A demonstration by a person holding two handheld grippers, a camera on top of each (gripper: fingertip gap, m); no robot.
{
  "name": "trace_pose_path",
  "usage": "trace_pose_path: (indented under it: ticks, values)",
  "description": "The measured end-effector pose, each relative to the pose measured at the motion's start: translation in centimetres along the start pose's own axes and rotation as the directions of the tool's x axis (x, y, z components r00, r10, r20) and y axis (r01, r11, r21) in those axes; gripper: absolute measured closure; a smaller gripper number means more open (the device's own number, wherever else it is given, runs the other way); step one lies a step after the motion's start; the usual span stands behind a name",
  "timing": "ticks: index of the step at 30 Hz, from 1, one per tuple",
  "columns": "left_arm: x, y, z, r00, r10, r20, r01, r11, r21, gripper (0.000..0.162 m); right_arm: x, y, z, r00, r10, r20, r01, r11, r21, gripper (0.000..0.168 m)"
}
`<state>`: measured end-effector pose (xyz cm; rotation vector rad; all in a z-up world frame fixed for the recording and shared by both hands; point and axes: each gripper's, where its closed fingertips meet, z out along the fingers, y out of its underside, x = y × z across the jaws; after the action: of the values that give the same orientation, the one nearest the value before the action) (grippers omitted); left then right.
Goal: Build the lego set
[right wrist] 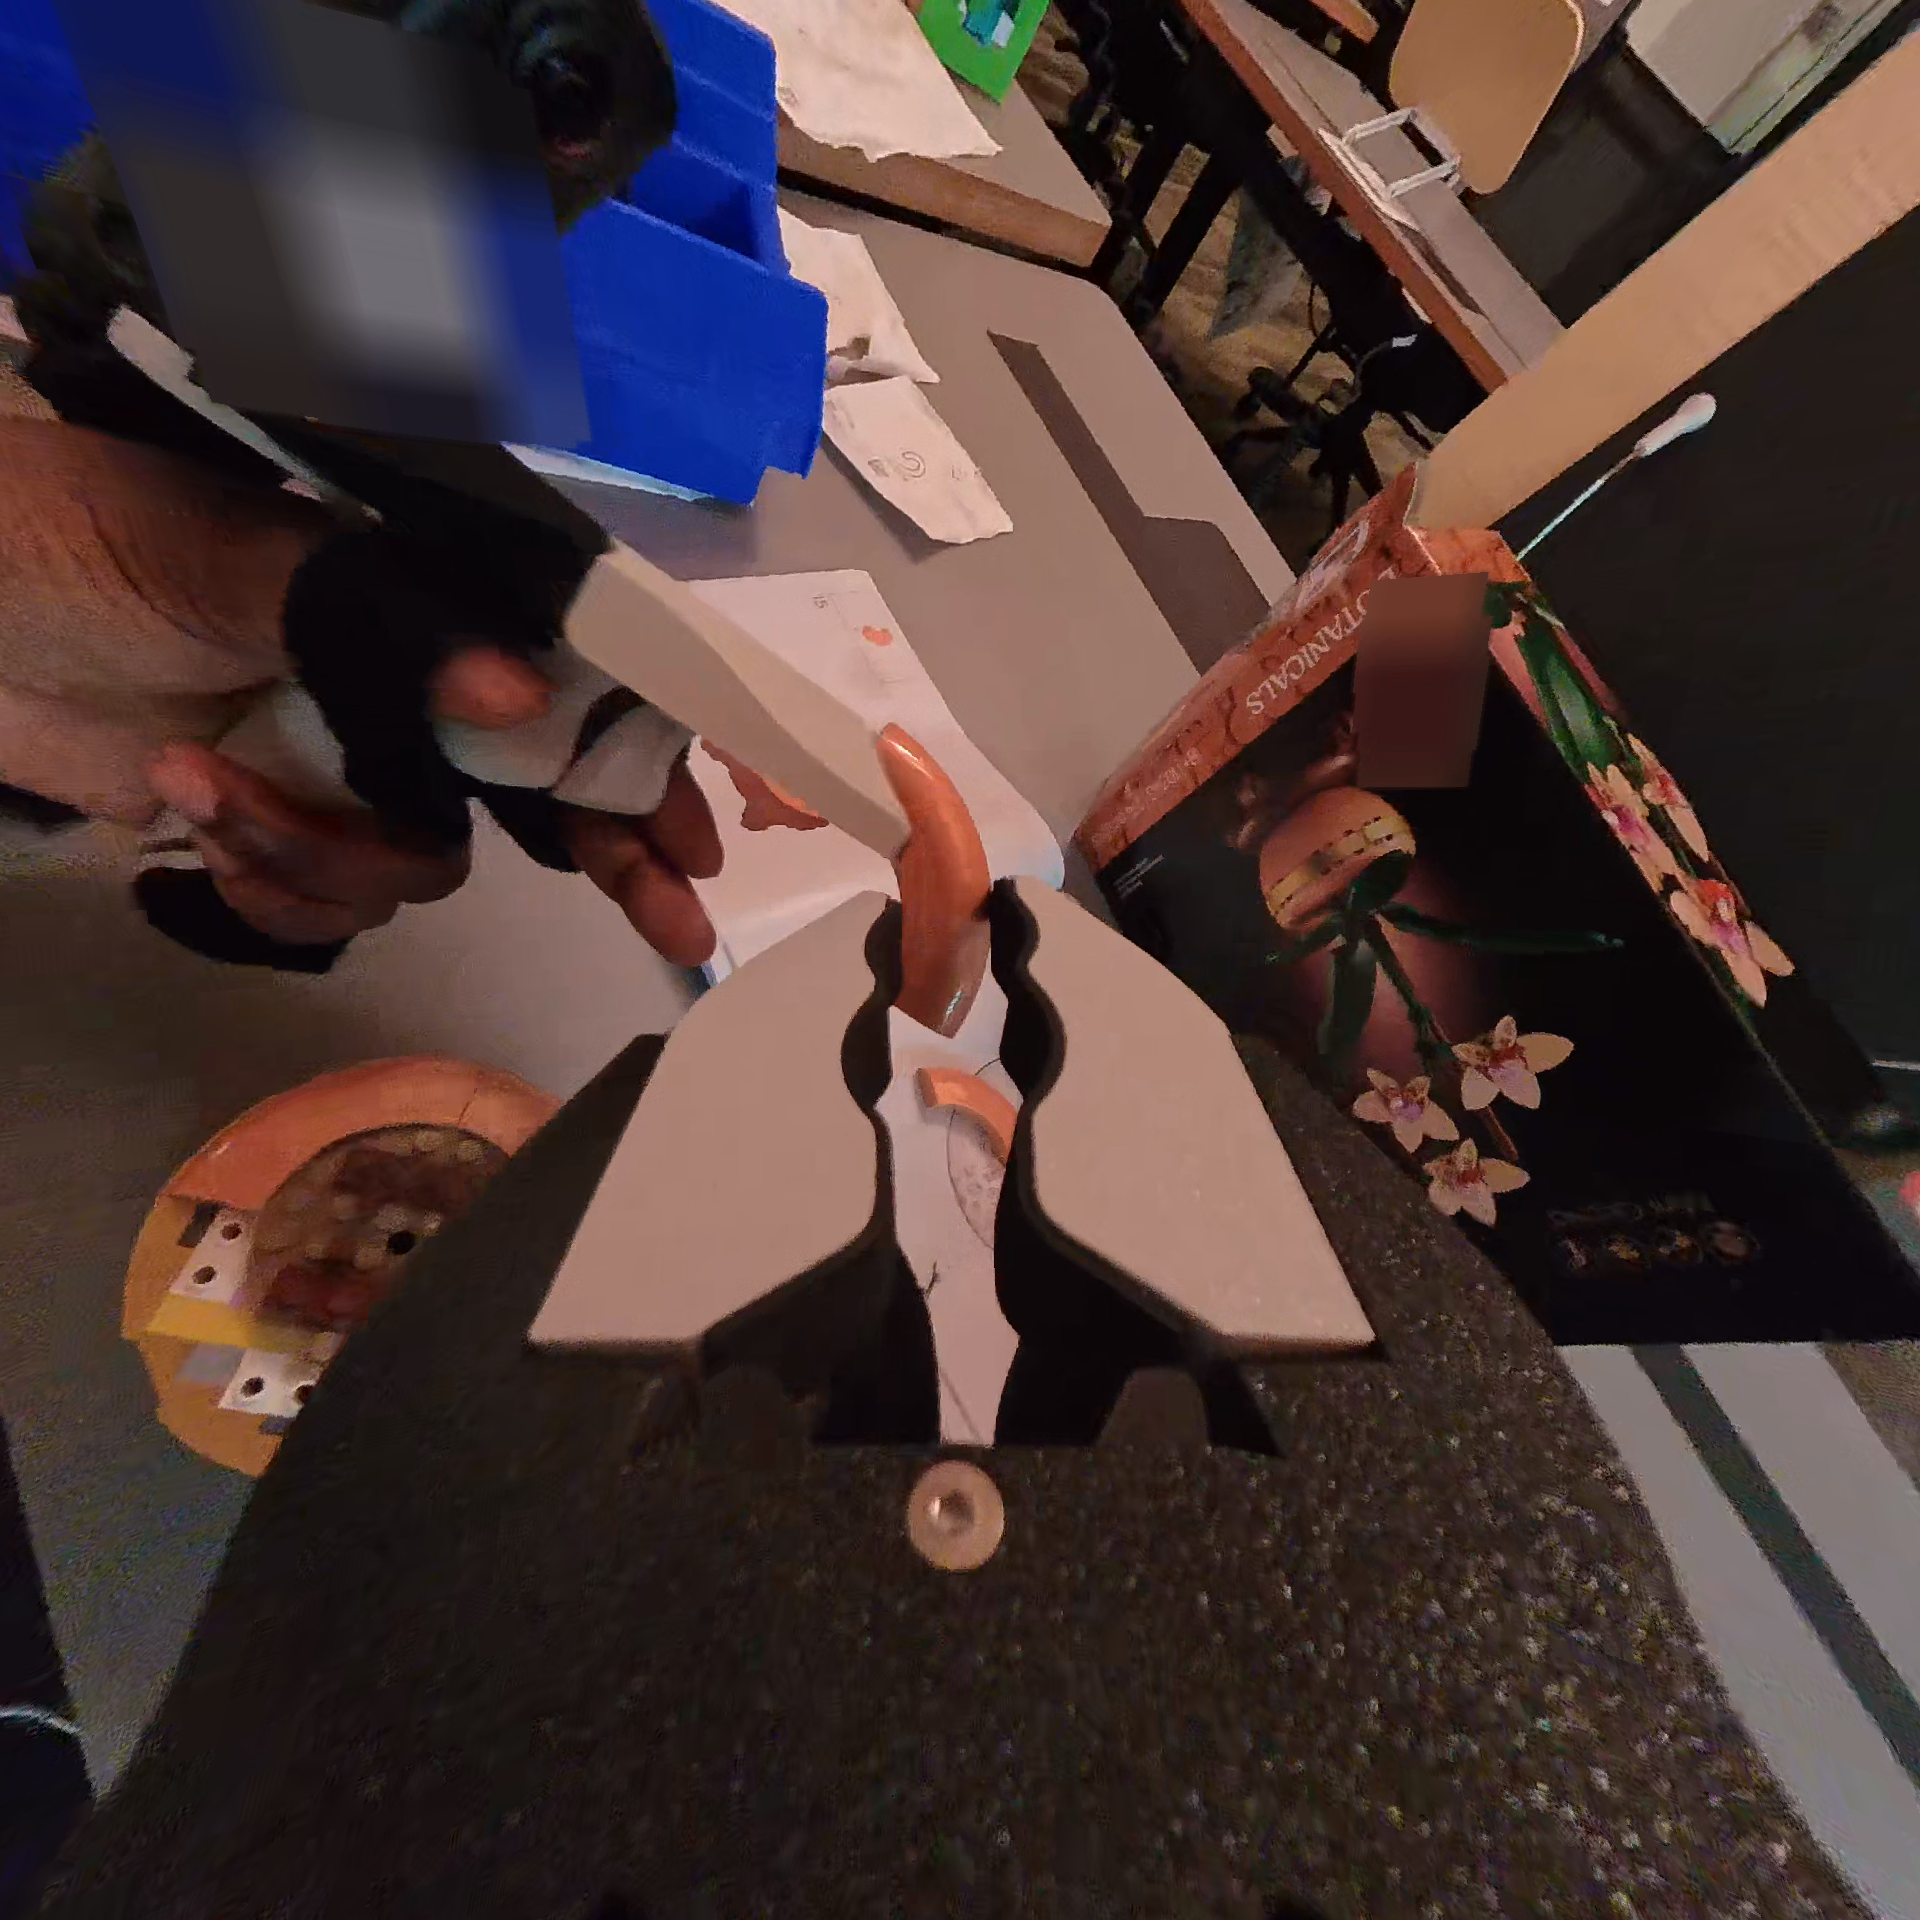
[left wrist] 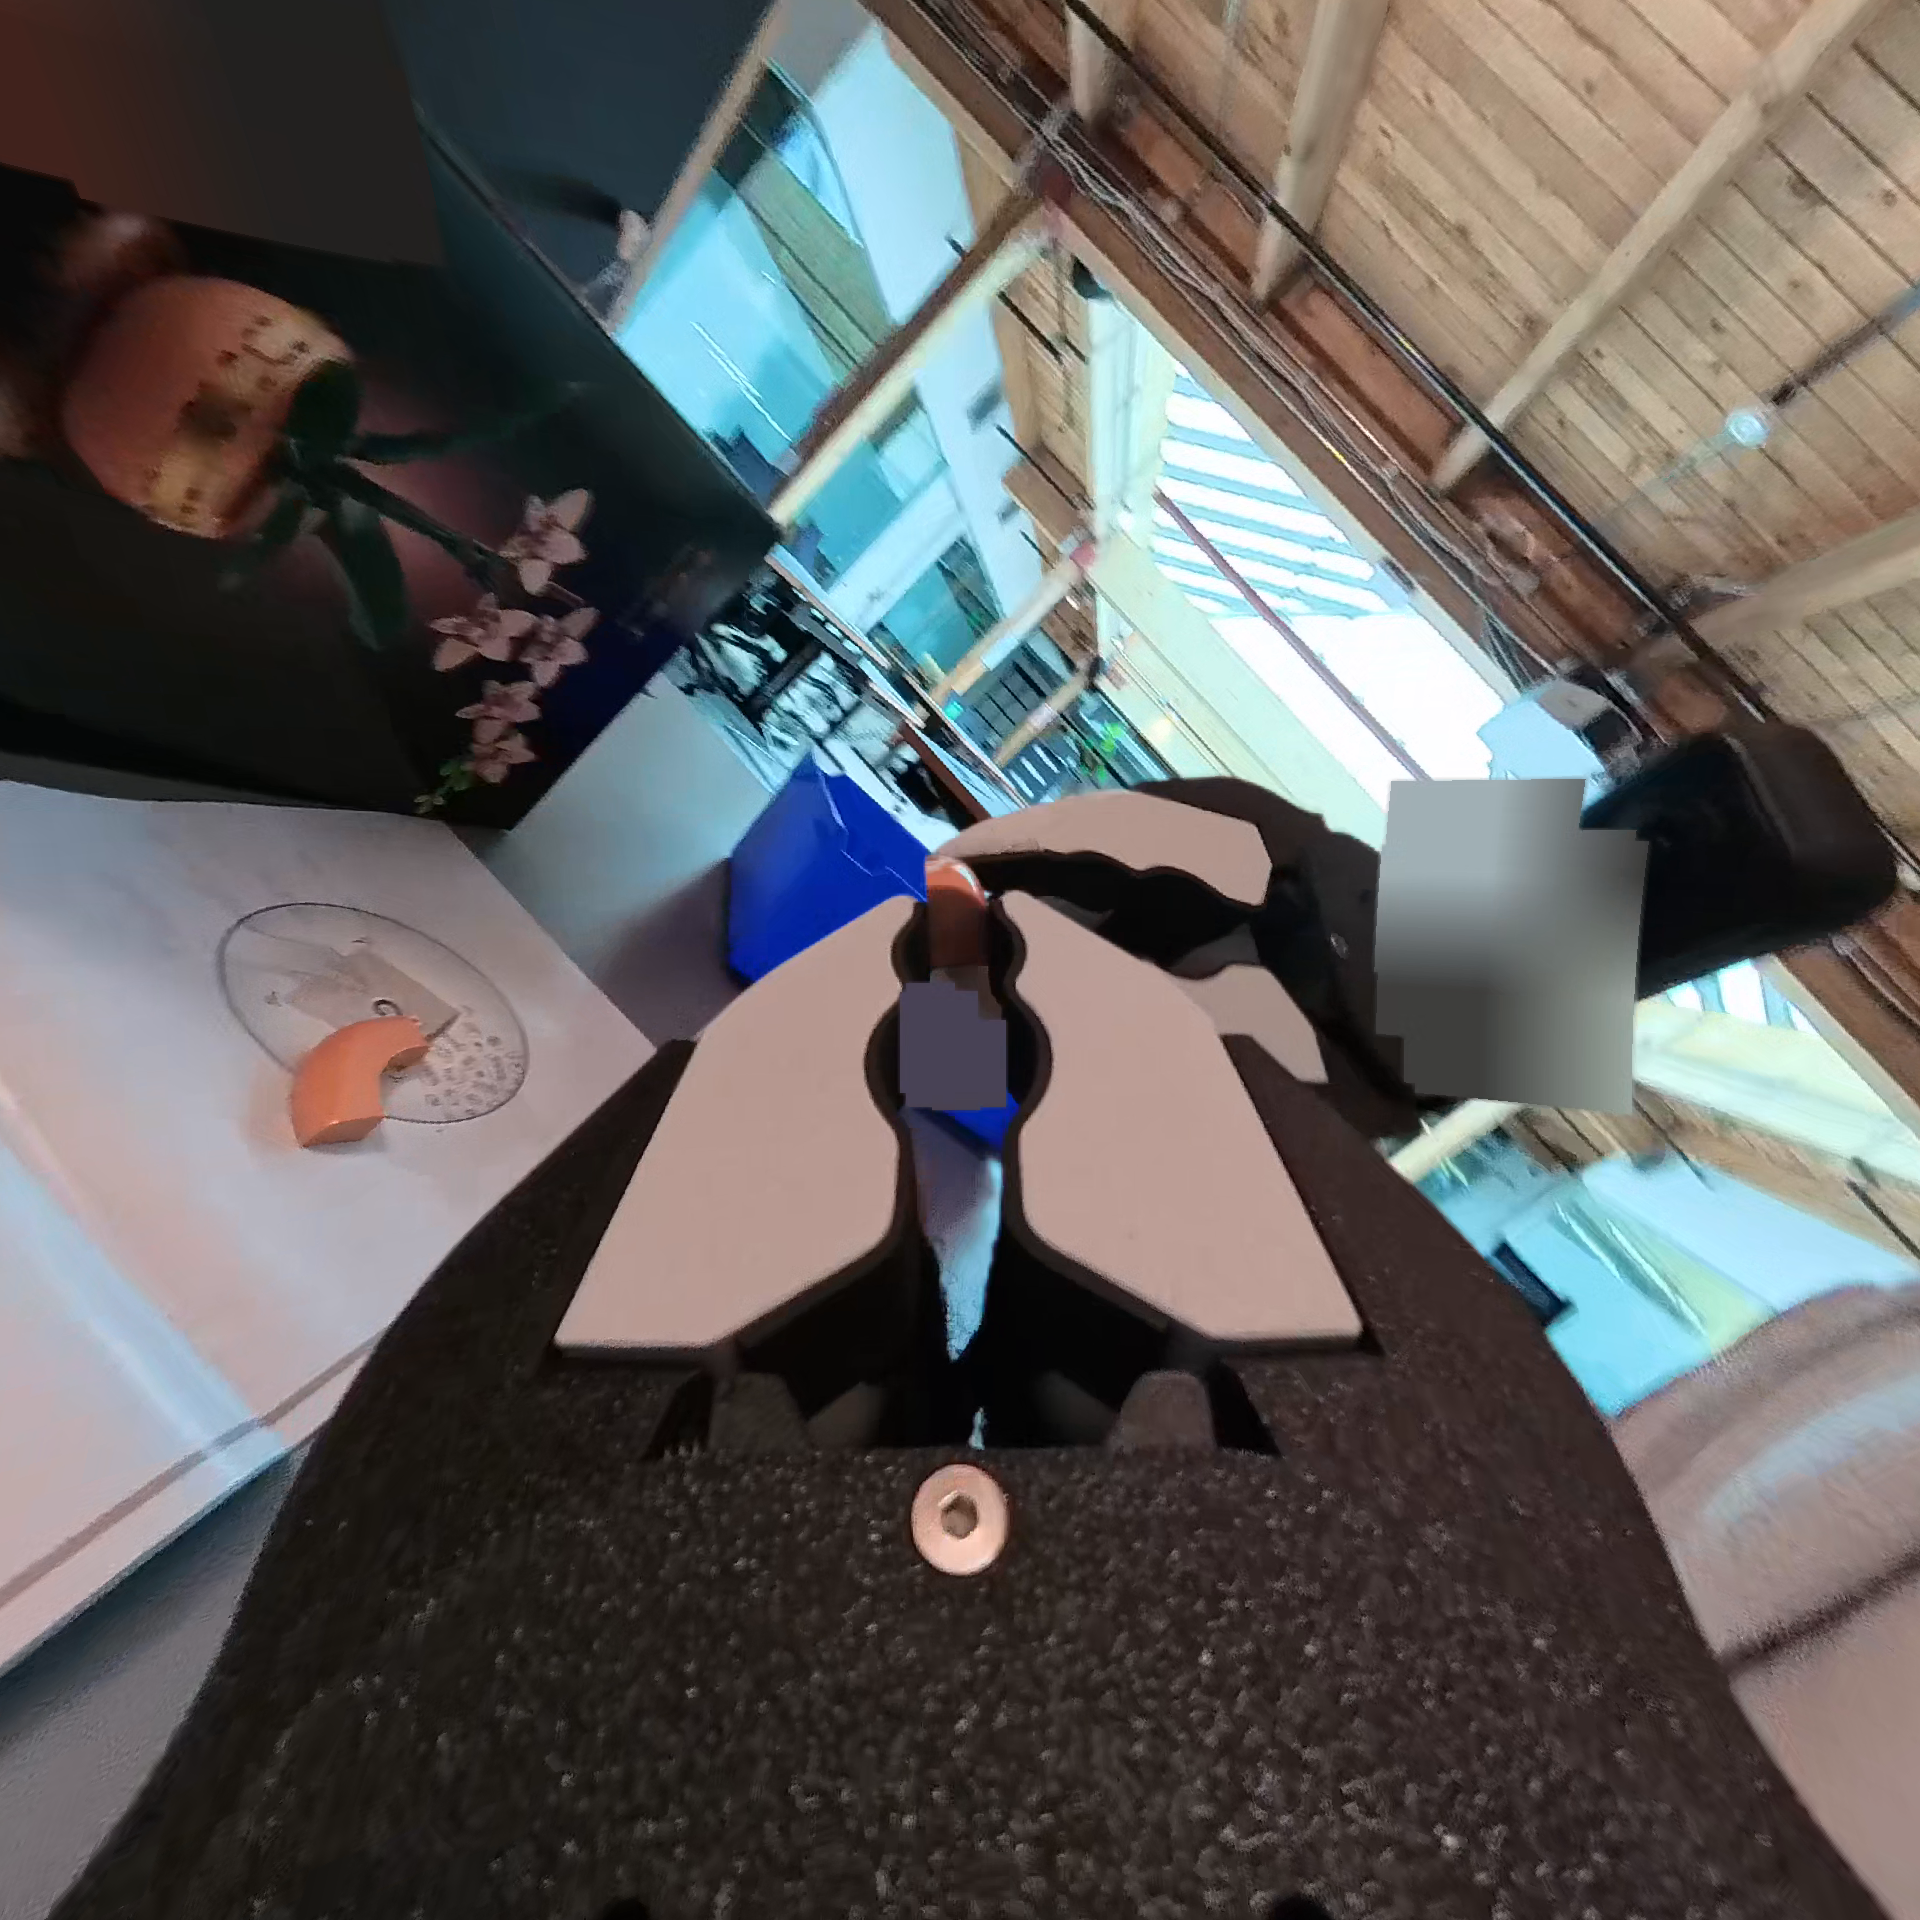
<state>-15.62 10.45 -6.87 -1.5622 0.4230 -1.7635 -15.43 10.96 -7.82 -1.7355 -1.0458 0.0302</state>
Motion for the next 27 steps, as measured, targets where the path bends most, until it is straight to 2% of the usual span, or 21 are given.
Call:
trace_pose_path:
  ticks: [1, 3, 4, 5, 7, 8, 9, 10, 13, 15, 17, 20, 23, 27]
  values:
    - [0.8, 0.4, 0.0, 0.997, 0.036, -0.071, -0.040, 0.998, -0.047, 0.148, 0.1, 0.3, -0.6, 0.999, 0.050, -0.001, -0.050, 0.999, 0.011, 0.152]
    - [2.5, 1.8, -0.8, 0.959, 0.147, -0.242, -0.192, 0.965, -0.178, 0.113, -0.3, 1.4, -2.2, 0.974, 0.218, 0.065, -0.222, 0.974, 0.052, 0.152]
    - [2.6, 3.1, -1.6, 0.925, 0.222, -0.309, -0.307, 0.914, -0.265, 0.096, -1.0, 2.3, -3.1, 0.936, 0.329, 0.129, -0.338, 0.939, 0.058, 0.152]
    - [2.1, 4.6, -2.7, 0.874, 0.317, -0.369, -0.447, 0.822, -0.352, 0.089, -1.8, 3.3, -4.1, 0.884, 0.425, 0.193, -0.440, 0.897, 0.041, 0.153]
    - [0.0, 7.3, -5.1, 0.702, 0.522, -0.485, -0.712, 0.528, -0.463, 0.088, -4.0, 6.1, -6.1, 0.811, 0.528, 0.253, -0.527, 0.846, -0.078, 0.153]
    - [-1.1, 8.3, -6.0, 0.610, 0.576, -0.544, -0.789, 0.374, -0.488, 0.085, -5.5, 7.7, -7.1, 0.806, 0.527, 0.269, -0.500, 0.850, -0.167, 0.153]
    - [-1.7, 9.3, -6.8, 0.554, 0.575, -0.603, -0.823, 0.266, -0.502, 0.081, -7.3, 9.0, -8.1, 0.812, 0.501, 0.299, -0.442, 0.863, -0.247, 0.152]
    - [-1.8, 10.1, -7.2, 0.542, 0.539, -0.644, -0.829, 0.219, -0.515, 0.082, -9.0, 9.6, -8.9, 0.815, 0.471, 0.337, -0.385, 0.876, -0.292, 0.152]
    - [-1.7, 11.9, -7.3, 0.560, 0.438, -0.703, -0.823, 0.196, -0.534, 0.079, -13.9, 9.4, -9.3, 0.763, 0.461, 0.452, -0.320, 0.878, -0.356, 0.152]
    - [-2.3, 12.6, -7.1, 0.545, 0.432, -0.719, -0.831, 0.162, -0.532, 0.080, -15.2, 9.2, -8.2, 0.768, 0.436, 0.469, -0.295, 0.891, -0.345, 0.152]
    - [-2.5, 12.9, -6.9, 0.556, 0.432, -0.711, -0.824, 0.170, -0.541, 0.083, -15.5, 8.5, -7.0, 0.755, 0.440, 0.486, -0.327, 0.896, -0.301, 0.153]
    - [-2.5, 12.6, -7.2, 0.579, 0.450, -0.680, -0.808, 0.199, -0.555, 0.094, -14.8, 8.8, -5.9, 0.774, 0.430, 0.466, -0.334, 0.901, -0.276, 0.153]
    - [-3.1, 12.1, -7.6, 0.592, 0.515, -0.620, -0.789, 0.212, -0.577, 0.094, -13.0, 9.1, -5.6, 0.807, 0.414, 0.421, -0.335, 0.908, -0.251, 0.153]
    - [-2.7, 12.1, -8.1, 0.628, 0.570, -0.530, -0.752, 0.269, -0.602, 0.093, -11.0, 9.4, -4.9, 0.831, 0.368, 0.417, -0.287, 0.926, -0.245, 0.153]
